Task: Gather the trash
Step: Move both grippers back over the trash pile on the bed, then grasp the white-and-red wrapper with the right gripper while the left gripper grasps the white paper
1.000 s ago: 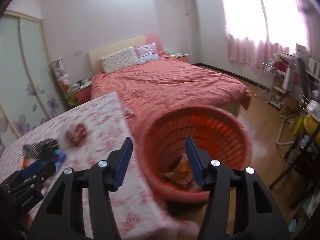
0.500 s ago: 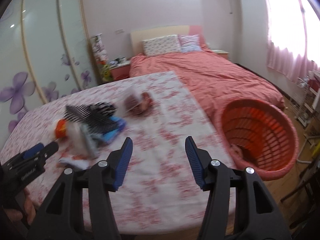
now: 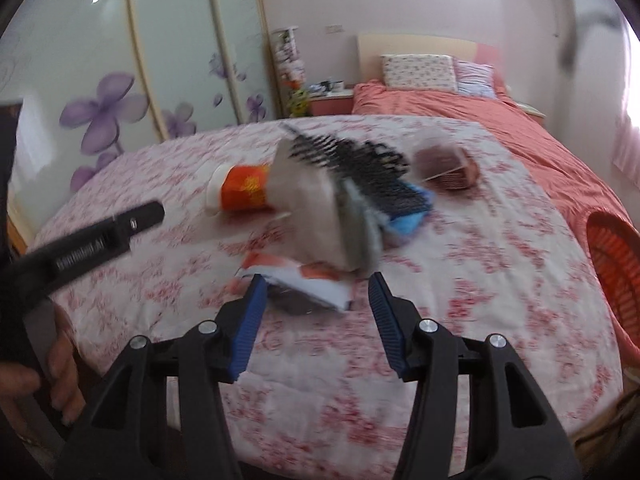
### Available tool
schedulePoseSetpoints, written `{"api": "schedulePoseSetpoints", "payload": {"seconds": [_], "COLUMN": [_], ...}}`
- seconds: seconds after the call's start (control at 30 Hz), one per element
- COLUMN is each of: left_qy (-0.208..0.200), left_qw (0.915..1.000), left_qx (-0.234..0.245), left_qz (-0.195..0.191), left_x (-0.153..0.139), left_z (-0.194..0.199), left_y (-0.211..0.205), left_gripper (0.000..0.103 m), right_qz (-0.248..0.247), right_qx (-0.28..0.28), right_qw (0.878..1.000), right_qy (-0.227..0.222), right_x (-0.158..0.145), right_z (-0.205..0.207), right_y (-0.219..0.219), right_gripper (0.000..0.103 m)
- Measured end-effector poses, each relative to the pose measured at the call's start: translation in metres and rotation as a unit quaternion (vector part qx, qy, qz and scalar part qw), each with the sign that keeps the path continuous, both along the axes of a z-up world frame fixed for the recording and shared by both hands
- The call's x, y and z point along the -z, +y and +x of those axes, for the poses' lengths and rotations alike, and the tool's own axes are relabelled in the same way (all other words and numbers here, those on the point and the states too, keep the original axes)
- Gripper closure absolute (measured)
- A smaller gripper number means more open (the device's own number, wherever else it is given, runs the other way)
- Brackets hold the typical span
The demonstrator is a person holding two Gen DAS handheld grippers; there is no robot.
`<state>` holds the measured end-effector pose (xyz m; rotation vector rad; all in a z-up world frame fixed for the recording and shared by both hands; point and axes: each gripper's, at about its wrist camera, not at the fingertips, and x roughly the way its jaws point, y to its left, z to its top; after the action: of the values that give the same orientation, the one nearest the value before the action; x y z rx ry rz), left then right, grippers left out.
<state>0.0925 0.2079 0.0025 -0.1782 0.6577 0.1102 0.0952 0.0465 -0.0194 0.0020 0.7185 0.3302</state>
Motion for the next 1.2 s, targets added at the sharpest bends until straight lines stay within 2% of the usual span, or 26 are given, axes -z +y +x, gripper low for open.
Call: {"api": "schedulePoseSetpoints", "payload": {"seconds": [0.13,0.4,0.53,0.77,0.93,1.2], "left_qy": [0.006,0.019,0.019,0.025,0.029,0.031], "left_qw": [0.9999,0.9995,0.9995,0.9992,0.9990,0.9991], "left_qx": [-0.011,-0.015,-0.013,-0.014,-0.012,-0.006], "left_qz": [-0.006,-0.019,-0.021,-0.027,-0.031,-0.029], "left_x": [0.003,0.011,0.011,0.015,0.017,0.017], "left_z": [0.000,0.003,0.003,0.004,0.006,0.013], "left_y": [0.012,0.019,0.020,0.023,0.022,0.018], "left_gripper": [0.039,0.039,0.039,0.039,0.039,0.039], "right_qz": [-0.021,-0.017,-0.035,-0.043,-0.054,-0.022], "right_qx": [-0.008,-0.009,-0.020,-0.012,-0.006,0.004], "right_qw": [1.000,1.000,0.999,0.999,0.998,0.999], "right_qy": [0.012,0.017,0.008,0.019,0.029,0.026], "right_x": [0.011,0.017,0.018,0.025,0.032,0.024], "right_z": [0.004,0.012,0.015,0.020,0.029,0.028], "right_y": [0.012,0.012,0.025,0.020,0.019,0.005], "right_gripper": [0.060,0.061,0.061,0.062,0.083,0.100]}}
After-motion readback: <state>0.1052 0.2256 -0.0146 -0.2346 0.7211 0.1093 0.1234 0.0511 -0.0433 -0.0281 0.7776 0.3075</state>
